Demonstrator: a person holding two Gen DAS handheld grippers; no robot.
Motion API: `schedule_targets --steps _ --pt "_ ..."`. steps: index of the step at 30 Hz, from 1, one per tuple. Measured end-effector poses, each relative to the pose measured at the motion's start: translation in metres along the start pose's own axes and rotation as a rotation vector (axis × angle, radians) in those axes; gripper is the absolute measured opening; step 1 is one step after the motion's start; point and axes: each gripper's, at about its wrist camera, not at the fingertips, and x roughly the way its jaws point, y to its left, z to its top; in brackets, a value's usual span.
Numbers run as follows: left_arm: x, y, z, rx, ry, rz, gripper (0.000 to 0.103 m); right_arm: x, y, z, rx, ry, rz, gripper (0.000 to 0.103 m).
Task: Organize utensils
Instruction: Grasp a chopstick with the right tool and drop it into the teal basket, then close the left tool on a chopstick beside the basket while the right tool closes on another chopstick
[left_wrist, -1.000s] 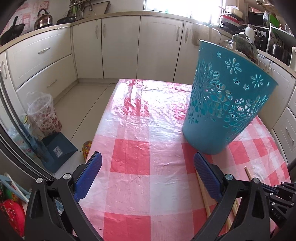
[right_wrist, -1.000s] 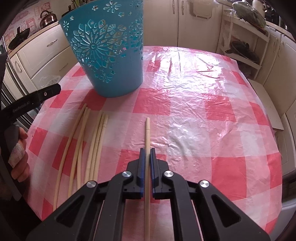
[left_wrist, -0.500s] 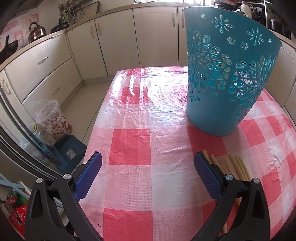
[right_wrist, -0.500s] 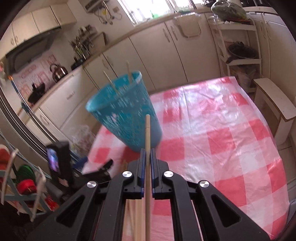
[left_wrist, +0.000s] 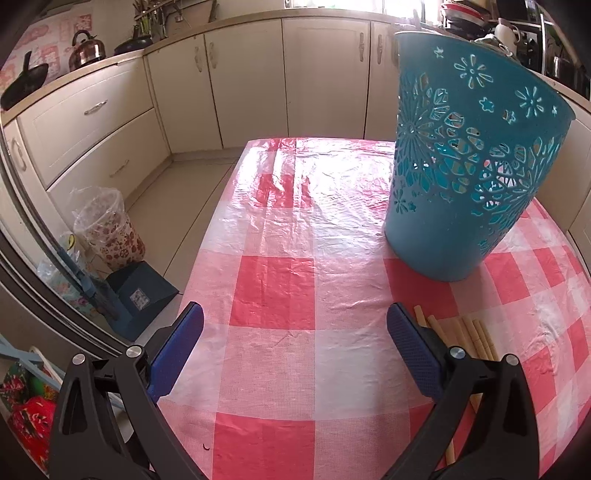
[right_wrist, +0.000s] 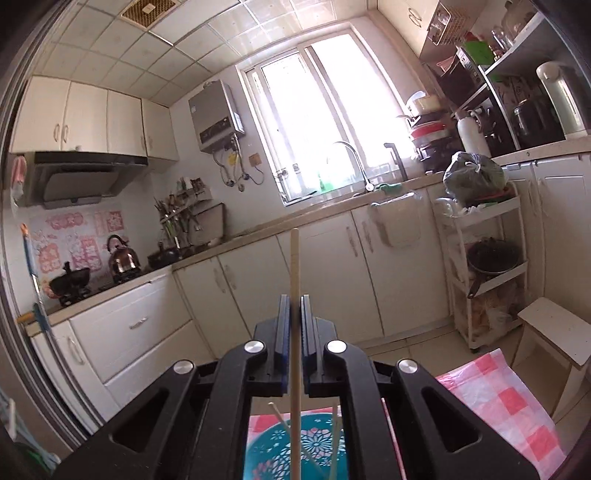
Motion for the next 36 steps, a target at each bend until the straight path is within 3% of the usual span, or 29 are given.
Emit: schedule_targets --steps 6,12,13,14,16,17,19,23,29,33,36 --pt "-0.001 0.008 0.000 -0.047 -0.011 -0.018 0.095 0.010 -0.014 -0.044 -0.035 0.095 -0.047 0.006" --pt "0.000 0.011 -0.001 -0.056 -0.013 -0.017 0.095 -0.016 -0.018 -0.060 -0.074 0.151 -0.003 0.008" --pt "0.000 0.011 -0.001 -0.056 -0.013 -0.017 0.095 -0.022 -0.020 -0.063 -0.078 0.166 0.014 0.019" --pt "0.000 0.011 -0.001 -0.057 -0.013 -0.017 0.095 -0.028 -0.022 -0.066 -0.074 0.184 0.025 0.042" --pt "0.000 0.011 0.000 -0.060 -0.014 -0.016 0.095 -0.039 -0.028 -0.072 -0.066 0.206 0.024 0.067" --pt "0.000 0.011 0.000 -0.062 -0.014 -0.017 0.095 -0.044 -0.031 -0.075 -0.071 0.239 0.026 0.072" --pt "-0.001 0.012 -0.001 -0.066 -0.018 -0.020 0.095 -0.046 -0.038 -0.084 -0.061 0.338 0.047 0.094" --pt "-0.001 0.014 -0.001 -0.069 -0.017 -0.021 0.095 -0.049 -0.063 -0.098 0.035 0.516 -0.004 0.096" --pt "0.000 0.013 -0.001 -0.066 -0.013 -0.014 0.095 -0.059 -0.108 -0.105 0.227 0.604 -0.101 0.096" --pt "0.002 0.012 -0.001 -0.061 -0.007 -0.008 0.095 -0.061 -0.139 -0.113 0.405 0.687 -0.096 0.096" --pt "0.003 0.012 -0.001 -0.058 -0.004 -0.005 0.095 -0.070 -0.155 -0.113 0.518 0.695 -0.072 0.096"
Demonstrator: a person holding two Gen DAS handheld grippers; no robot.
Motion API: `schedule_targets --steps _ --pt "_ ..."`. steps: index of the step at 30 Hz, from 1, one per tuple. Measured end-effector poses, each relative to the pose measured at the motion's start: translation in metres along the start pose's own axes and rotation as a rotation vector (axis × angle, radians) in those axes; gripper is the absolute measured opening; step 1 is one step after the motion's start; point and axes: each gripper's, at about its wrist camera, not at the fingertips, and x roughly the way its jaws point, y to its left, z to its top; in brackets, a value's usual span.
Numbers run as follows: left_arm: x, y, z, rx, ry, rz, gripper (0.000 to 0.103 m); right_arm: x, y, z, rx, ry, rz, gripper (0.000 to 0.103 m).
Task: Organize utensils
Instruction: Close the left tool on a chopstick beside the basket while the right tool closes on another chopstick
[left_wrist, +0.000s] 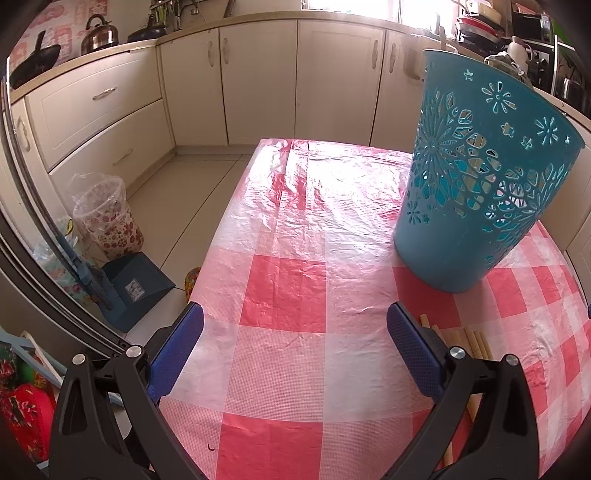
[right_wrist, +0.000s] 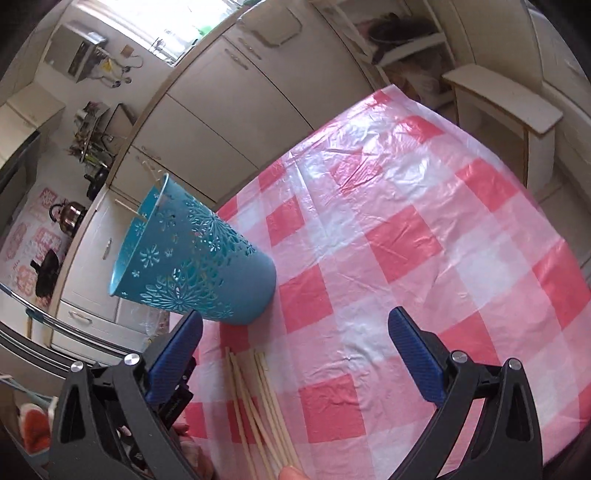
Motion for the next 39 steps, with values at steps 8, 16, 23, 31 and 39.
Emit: schedule_targets --steps 8,16,23,31,39 --pt "0.000 -0.003 -0.001 0.008 0.002 0.006 0.095 -0.026 -0.008 0.003 0.120 -0.010 0.153 0.096" --pt "0.000 -0.003 0.000 0.006 0.001 0.006 0.095 -0.040 0.042 -0.031 -0.402 -0.214 0.131 0.096" --pt "-0.004 0.000 -0.001 -0.002 -0.010 -0.003 0.095 0.016 0.063 -0.085 -0.654 -0.045 0.009 0.096" --pt "-0.005 0.001 -0.002 -0.005 -0.016 -0.017 0.095 0.049 0.063 -0.091 -0.727 0.026 -0.144 0.069" --pt "-0.006 0.000 -0.002 -0.004 -0.019 -0.027 0.095 0.073 0.060 -0.098 -0.741 0.101 -0.178 0.040"
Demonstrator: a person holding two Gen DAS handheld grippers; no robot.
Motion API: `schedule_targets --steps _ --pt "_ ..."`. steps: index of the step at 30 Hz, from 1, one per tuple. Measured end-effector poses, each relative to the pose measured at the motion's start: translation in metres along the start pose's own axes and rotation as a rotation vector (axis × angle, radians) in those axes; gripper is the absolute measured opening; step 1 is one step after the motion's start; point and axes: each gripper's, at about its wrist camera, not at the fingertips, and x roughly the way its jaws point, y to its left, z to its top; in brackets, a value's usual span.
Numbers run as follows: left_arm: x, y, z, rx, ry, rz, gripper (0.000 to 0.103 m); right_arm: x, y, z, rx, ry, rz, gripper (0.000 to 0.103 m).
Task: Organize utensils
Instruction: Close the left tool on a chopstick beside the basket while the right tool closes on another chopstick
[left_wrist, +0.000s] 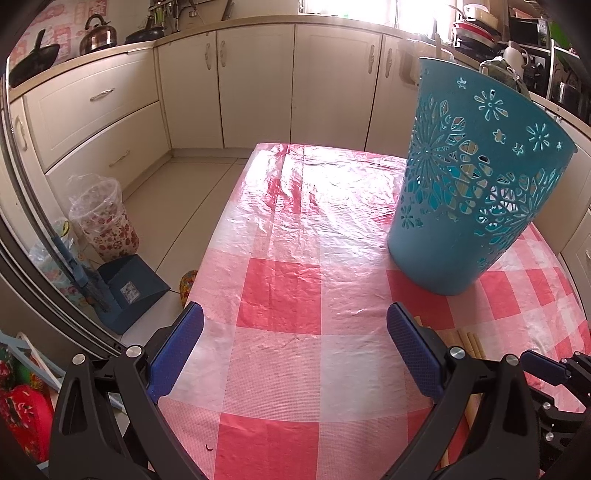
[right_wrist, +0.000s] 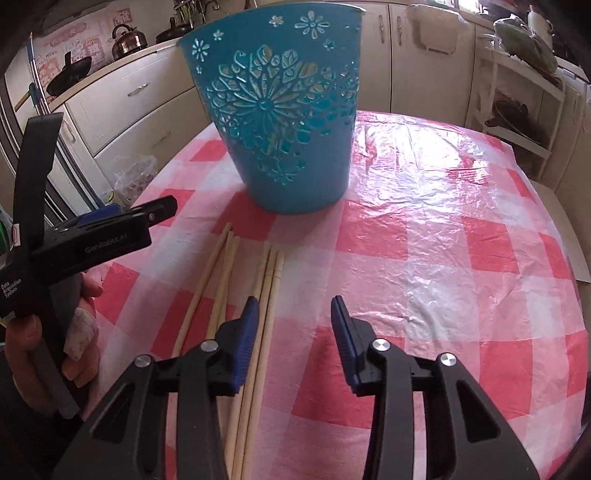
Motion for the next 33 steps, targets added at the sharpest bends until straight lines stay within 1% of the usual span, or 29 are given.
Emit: schedule_targets --steps 5,7,8,9,10,12,13,15,18,23,24,27,29,31,32,33 --pt "0.001 -0.001 0.000 0.001 0.000 0.000 0.095 0.006 0.003 0.000 -0.018 0.006 -0.012 0.040" --pt "0.001 -0.001 0.000 0.003 0.000 0.000 0.095 0.007 0.006 0.002 -0.040 -0.002 -0.042 0.038" --pt "0.001 -0.002 0.000 0.004 0.000 -0.001 0.095 0.007 0.007 0.003 -0.047 0.000 -0.058 0.031" --pt "0.001 -0.002 0.001 0.005 -0.001 -0.001 0.095 0.008 0.006 0.004 -0.048 0.001 -0.063 0.028" --pt "0.002 -0.004 0.001 0.009 0.000 -0.001 0.095 0.010 0.006 0.003 -0.055 0.004 -0.087 0.019" --pt "0.003 -0.008 0.001 0.028 0.013 -0.007 0.095 0.009 0.007 0.003 -0.064 0.004 -0.081 0.015" --pt "0.004 -0.011 0.000 0.048 0.028 -0.028 0.095 0.009 0.007 0.003 -0.068 0.005 -0.078 0.012" --pt "0.003 -0.019 -0.001 0.098 0.065 -0.055 0.095 0.009 0.006 0.002 -0.066 0.004 -0.075 0.011" --pt "-0.007 -0.031 -0.011 0.159 0.065 -0.080 0.095 0.008 0.001 0.001 -0.046 0.001 -0.067 0.008" --pt "-0.008 -0.052 -0.019 0.221 0.100 -0.048 0.095 0.005 -0.010 -0.001 0.000 -0.006 -0.042 0.008" --pt "-0.007 -0.055 -0.020 0.236 0.104 -0.031 0.095 0.004 -0.012 -0.001 0.008 -0.007 -0.036 0.008" --pt "-0.003 -0.067 -0.021 0.288 0.120 0.009 0.091 0.003 -0.017 -0.002 0.029 -0.007 -0.023 0.008" --pt "0.000 -0.071 -0.023 0.312 0.135 0.029 0.087 0.002 -0.020 -0.002 0.041 -0.009 -0.012 0.008" --pt "0.000 -0.074 -0.022 0.317 0.134 0.037 0.085 0.000 -0.019 -0.002 0.042 -0.014 -0.004 0.008" --pt "0.000 -0.075 -0.021 0.314 0.139 0.031 0.079 0.000 -0.020 -0.001 0.043 -0.017 0.001 0.008" --pt "0.001 -0.075 -0.019 0.307 0.148 0.021 0.077 -0.001 -0.019 -0.001 0.044 -0.019 0.005 0.008"
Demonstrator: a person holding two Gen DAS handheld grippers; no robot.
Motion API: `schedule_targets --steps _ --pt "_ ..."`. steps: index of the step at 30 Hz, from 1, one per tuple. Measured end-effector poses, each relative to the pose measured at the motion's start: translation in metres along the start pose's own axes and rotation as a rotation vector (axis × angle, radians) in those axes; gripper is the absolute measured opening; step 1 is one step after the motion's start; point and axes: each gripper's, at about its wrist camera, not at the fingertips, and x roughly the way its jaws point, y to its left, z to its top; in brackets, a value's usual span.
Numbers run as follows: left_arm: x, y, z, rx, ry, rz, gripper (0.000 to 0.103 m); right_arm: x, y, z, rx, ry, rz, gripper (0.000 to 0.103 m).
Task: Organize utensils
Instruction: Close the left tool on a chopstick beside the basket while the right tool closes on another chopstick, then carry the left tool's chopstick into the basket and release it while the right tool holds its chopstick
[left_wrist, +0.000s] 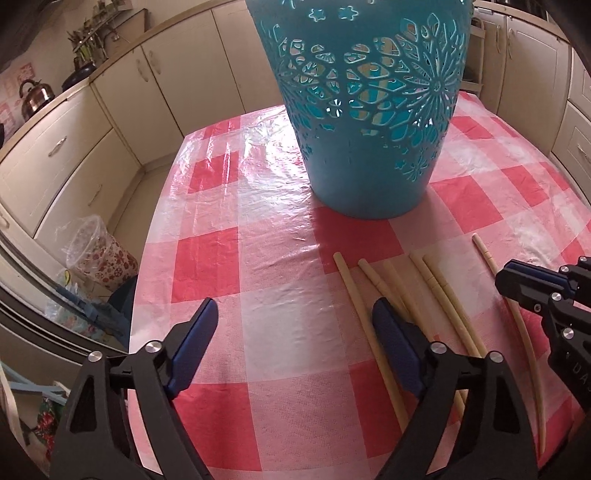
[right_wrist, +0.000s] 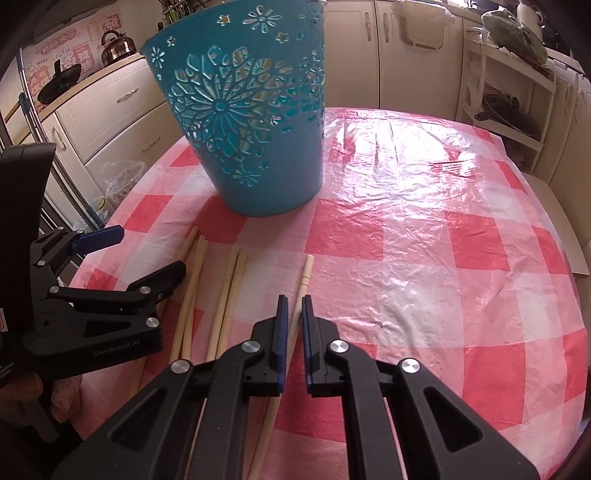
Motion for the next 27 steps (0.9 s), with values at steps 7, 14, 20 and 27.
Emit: schedule_targets --steps 7,14,20,27 --pt "0.003 0.004 0.010 -0.061 0.057 -0.157 0.014 0.000 -0.003 0.000 0.010 -0.002 0.016 0.008" --pt "-0.005 0.012 0.004 -0.108 0.056 -0.208 0.005 0.002 -0.008 -0.002 0.029 0.001 0.030 0.008" --pt "-0.058 0.046 0.005 -0.214 -0.066 -0.274 0.005 0.001 -0.010 -0.002 0.038 0.001 0.035 0.008" --pt "-0.141 0.081 0.065 -0.304 -0.322 -0.354 0.005 0.001 -0.010 -0.002 0.046 0.001 0.031 0.008"
